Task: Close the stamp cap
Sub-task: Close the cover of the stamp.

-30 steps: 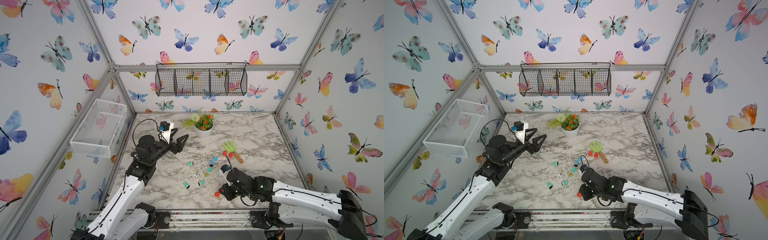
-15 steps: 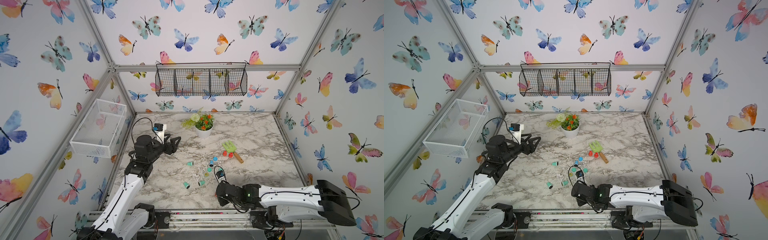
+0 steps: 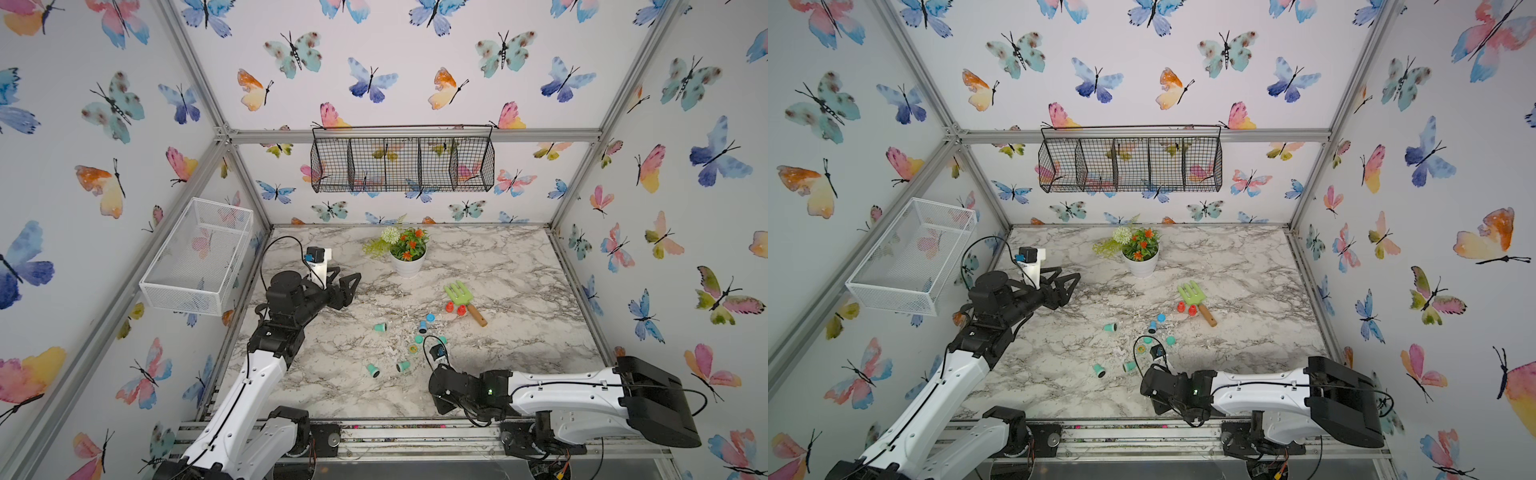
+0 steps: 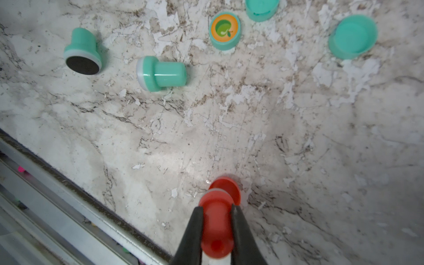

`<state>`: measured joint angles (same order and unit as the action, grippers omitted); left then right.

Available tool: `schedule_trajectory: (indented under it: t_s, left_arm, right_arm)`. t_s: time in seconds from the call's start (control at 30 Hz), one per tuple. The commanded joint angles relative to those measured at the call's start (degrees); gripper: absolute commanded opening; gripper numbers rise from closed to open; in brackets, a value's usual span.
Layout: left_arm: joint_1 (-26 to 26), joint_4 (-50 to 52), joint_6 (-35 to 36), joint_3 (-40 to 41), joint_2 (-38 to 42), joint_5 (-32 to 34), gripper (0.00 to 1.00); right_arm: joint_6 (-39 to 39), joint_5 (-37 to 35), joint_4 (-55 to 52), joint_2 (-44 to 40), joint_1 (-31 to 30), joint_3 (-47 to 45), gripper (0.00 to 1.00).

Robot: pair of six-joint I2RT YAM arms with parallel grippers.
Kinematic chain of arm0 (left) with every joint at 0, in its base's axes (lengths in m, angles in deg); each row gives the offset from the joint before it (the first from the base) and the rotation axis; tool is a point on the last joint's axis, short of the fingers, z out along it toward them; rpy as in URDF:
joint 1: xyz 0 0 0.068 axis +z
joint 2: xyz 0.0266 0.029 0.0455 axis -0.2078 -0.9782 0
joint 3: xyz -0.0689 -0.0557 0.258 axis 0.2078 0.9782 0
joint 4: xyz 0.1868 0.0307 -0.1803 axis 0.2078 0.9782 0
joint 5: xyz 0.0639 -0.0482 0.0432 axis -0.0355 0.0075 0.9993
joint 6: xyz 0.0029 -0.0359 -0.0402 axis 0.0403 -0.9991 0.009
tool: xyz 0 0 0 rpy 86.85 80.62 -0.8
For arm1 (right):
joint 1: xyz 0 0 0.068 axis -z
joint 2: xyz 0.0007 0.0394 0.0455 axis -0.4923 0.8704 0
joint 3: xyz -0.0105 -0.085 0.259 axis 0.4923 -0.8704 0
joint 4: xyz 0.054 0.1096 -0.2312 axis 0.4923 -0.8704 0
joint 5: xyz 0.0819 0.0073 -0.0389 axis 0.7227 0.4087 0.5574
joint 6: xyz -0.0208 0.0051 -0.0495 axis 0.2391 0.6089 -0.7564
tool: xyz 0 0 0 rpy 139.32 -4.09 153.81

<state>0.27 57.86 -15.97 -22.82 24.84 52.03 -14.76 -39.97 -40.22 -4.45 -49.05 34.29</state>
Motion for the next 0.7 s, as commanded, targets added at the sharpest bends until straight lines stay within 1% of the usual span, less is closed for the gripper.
schedule_trajectory:
  t_s: [0.0, 0.4, 0.67]
  left_arm:
    - [0.3, -0.25, -0.34, 0.52, 0.91, -1.18, 0.72]
    - [0.39, -0.46, -0.52, 0.61, 1.16, -1.57, 0.72]
    - [0.48, -0.63, -0.67, 0.68, 1.18, -1.86, 0.72]
  right_arm:
    - [0.41, -0.51, 0.34, 0.95, -0.3, -0.38, 0.01]
    - [0.23, -2.13, -0.39, 0.47, -0.24, 0.6, 0.01]
    - [-0.21, -1.85, 1.03, -3.22, -0.31, -0.74, 0.01]
